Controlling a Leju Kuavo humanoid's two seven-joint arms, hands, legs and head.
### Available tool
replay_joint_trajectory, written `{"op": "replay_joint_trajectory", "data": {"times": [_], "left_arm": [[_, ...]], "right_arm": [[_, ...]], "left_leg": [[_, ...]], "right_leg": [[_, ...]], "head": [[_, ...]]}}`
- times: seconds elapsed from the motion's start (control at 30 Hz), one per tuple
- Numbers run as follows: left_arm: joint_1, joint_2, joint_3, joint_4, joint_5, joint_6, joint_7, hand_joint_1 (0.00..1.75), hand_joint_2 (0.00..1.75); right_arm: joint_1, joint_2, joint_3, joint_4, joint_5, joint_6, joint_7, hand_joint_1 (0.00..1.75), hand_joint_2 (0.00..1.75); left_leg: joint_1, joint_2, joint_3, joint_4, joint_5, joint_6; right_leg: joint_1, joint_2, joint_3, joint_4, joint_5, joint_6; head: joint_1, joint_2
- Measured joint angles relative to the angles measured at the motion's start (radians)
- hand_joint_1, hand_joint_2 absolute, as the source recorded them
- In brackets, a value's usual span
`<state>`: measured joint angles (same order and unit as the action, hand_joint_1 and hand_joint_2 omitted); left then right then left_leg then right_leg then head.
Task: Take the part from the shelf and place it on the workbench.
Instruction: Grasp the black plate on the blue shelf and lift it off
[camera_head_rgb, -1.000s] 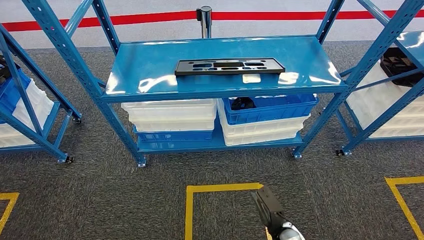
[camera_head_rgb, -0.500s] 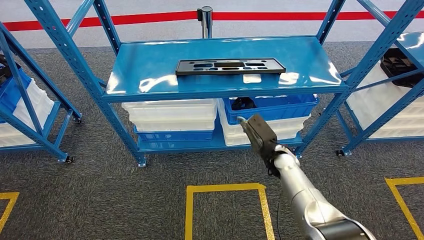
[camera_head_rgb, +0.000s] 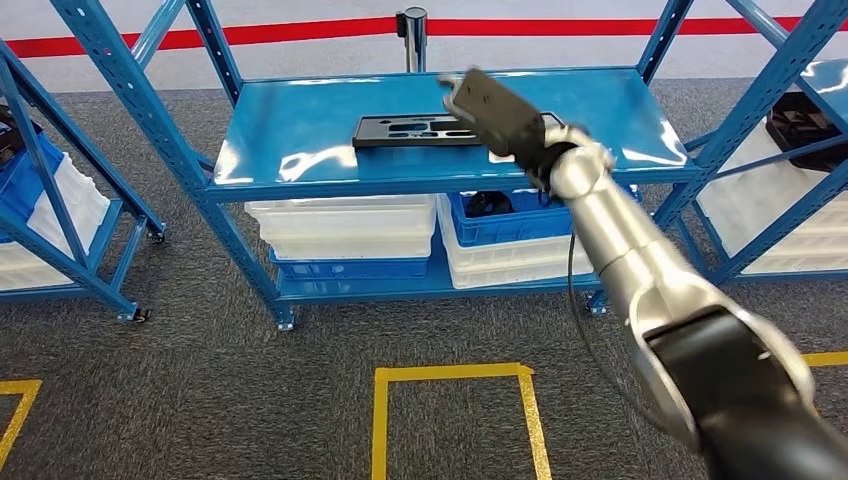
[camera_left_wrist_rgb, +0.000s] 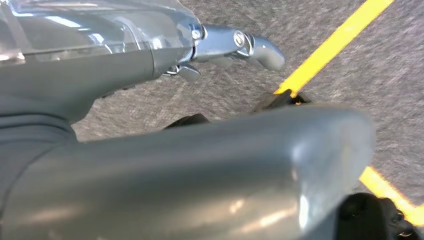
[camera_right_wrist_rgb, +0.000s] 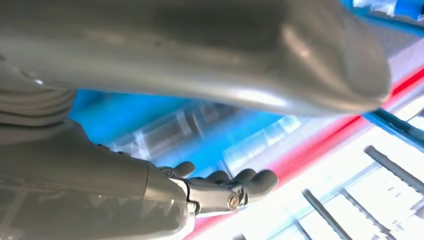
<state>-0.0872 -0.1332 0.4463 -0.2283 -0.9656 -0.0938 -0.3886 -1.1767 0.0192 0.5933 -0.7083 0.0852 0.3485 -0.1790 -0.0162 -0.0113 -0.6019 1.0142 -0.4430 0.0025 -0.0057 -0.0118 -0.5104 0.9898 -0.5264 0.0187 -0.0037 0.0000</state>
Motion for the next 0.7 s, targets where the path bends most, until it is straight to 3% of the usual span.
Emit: {"op": "replay_joint_trajectory", "data": {"times": [0.1, 0.2, 0.47, 0.6, 0.7], "left_arm": [[-0.004, -0.004, 0.005, 0.008, -0.05, -0.01, 0.024, 0.0, 0.0], [-0.011, -0.009, 0.006, 0.012, -0.059, -0.01, 0.027, 0.0, 0.0], [-0.019, -0.01, 0.006, 0.013, -0.062, -0.008, 0.028, 0.0, 0.0], [-0.02, -0.014, 0.006, 0.013, -0.062, -0.005, 0.028, 0.0, 0.0], [-0.02, -0.017, 0.006, 0.013, -0.061, -0.004, 0.028, 0.0, 0.0]], "right_arm": [[-0.177, -0.021, 0.161, -0.01, -0.033, 0.011, 0.044, 0.0, 0.0], [-0.257, -0.032, 0.249, -0.015, -0.038, 0.012, 0.054, 0.0, 0.0], [-0.303, -0.048, 0.326, -0.018, -0.04, 0.007, 0.054, 0.0, 0.0], [-0.311, -0.051, 0.342, -0.018, -0.042, 0.007, 0.052, 0.0, 0.0], [-0.314, -0.052, 0.352, -0.018, -0.044, 0.007, 0.049, 0.0, 0.0]], "left_leg": [[0.0, -0.001, -0.01, 0.004, 0.003, 0.001], [0.0, -0.001, -0.011, 0.006, 0.003, 0.001], [0.0, 0.0, -0.016, 0.014, 0.003, 0.003], [0.001, -0.001, -0.018, 0.013, 0.005, 0.005], [0.0, 0.0, -0.019, 0.016, 0.006, 0.006]], "right_leg": [[-0.003, 0.0, -0.008, 0.003, 0.002, 0.001], [-0.003, 0.0, -0.008, 0.003, 0.002, 0.002], [-0.003, 0.0, -0.008, 0.003, 0.007, 0.009], [0.0, 0.001, -0.01, 0.005, 0.008, 0.003], [0.0, 0.001, -0.011, 0.005, 0.01, 0.005]], "head": [[-0.004, 0.0], [-0.003, 0.0], [-0.004, 0.0], [0.001, 0.0], [0.006, 0.0]]}}
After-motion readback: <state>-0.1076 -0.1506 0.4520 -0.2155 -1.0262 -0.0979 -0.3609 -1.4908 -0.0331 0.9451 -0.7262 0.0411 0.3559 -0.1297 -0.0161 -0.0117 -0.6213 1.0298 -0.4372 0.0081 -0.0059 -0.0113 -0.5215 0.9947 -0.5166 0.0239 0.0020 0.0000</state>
